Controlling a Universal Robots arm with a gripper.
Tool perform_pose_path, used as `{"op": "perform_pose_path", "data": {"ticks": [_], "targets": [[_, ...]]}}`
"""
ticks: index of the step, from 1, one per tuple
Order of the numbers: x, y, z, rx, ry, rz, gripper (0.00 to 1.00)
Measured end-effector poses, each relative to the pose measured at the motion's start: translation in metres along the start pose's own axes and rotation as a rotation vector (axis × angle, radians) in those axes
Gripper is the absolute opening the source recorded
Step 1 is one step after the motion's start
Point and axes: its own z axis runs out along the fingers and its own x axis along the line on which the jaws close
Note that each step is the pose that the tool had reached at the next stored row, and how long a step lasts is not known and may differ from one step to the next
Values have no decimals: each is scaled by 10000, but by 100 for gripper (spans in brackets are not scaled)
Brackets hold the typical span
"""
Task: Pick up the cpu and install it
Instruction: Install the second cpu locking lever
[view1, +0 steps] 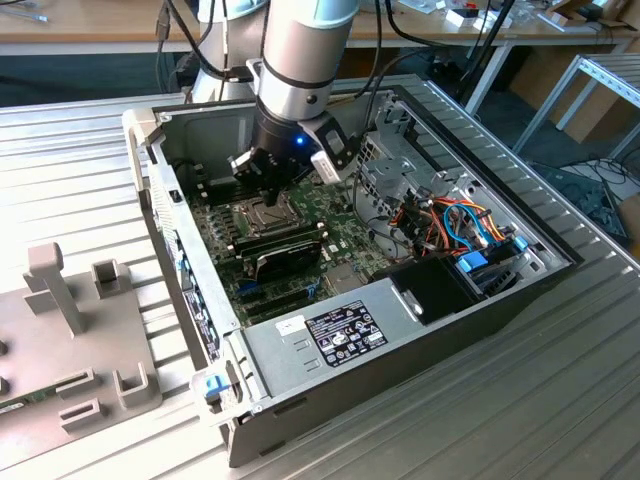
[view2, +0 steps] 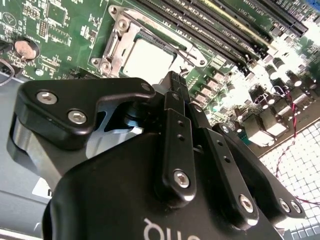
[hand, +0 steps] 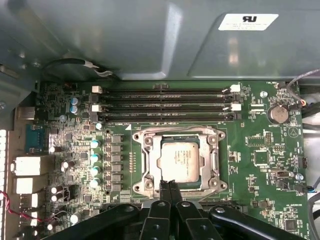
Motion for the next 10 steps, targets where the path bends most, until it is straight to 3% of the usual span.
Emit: {"op": "perform_pose_path", "data": {"ticks": [3, 6, 7, 8, 10], "targets": [[-43, -53, -8, 3, 133, 37, 11], [-55, -103, -14, 0, 167, 53, 11], [-56, -127, -17, -139, 171, 54, 11], [-56, -149, -19, -320, 173, 56, 11], [-56, -157, -20, -348, 174, 57, 11]]}}
